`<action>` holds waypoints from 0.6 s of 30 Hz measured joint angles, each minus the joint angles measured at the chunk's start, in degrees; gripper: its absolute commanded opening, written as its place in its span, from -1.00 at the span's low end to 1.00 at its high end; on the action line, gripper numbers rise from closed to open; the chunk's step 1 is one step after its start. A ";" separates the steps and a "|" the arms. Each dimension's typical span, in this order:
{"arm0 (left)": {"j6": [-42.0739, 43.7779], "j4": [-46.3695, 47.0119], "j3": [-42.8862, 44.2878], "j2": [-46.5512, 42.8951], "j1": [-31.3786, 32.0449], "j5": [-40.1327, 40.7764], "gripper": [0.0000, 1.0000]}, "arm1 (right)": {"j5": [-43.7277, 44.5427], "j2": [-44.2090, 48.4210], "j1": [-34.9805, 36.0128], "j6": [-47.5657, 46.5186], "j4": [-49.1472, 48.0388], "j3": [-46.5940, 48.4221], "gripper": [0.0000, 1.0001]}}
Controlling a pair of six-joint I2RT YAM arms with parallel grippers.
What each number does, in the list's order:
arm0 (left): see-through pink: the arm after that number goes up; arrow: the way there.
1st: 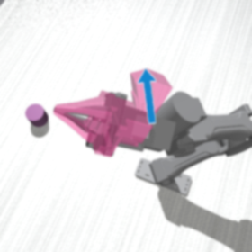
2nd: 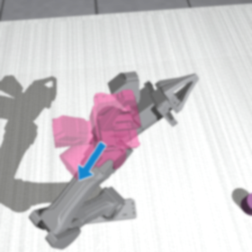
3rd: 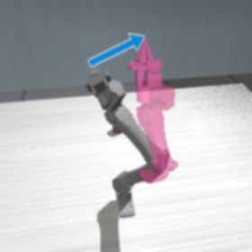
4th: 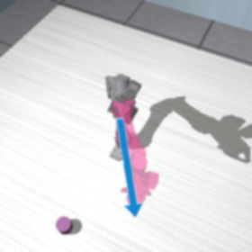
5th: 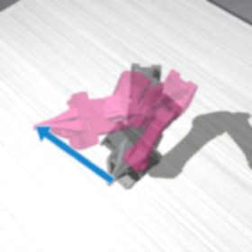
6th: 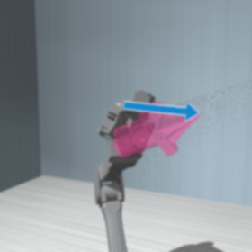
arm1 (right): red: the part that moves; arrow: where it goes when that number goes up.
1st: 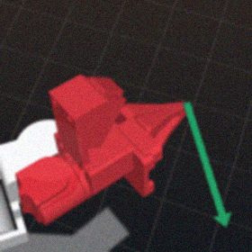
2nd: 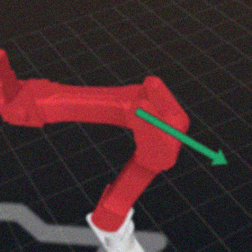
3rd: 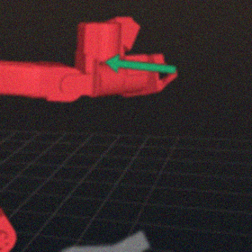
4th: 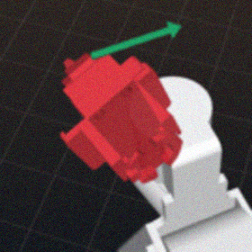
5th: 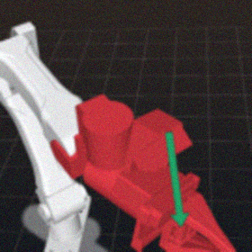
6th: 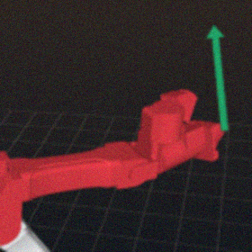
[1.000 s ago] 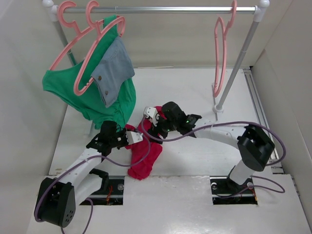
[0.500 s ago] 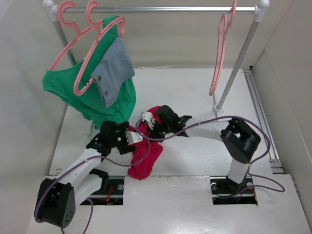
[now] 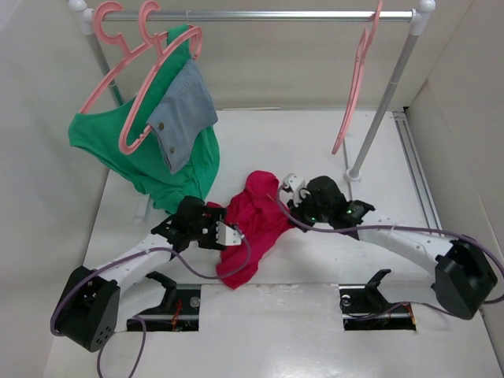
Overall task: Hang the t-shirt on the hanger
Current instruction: Move the tshirt to the center of the board
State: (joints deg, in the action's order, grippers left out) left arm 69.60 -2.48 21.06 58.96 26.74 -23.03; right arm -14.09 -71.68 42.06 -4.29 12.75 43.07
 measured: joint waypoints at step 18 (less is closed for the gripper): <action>7.50 -3.65 0.02 2.47 3.67 2.40 -1.00 | 9.51 17.49 -9.11 6.56 16.13 -7.02 1.00</action>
State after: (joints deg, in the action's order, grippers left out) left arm 77.10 -6.13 21.08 61.43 30.41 -20.62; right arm -4.58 -54.19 32.95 2.26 28.88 36.05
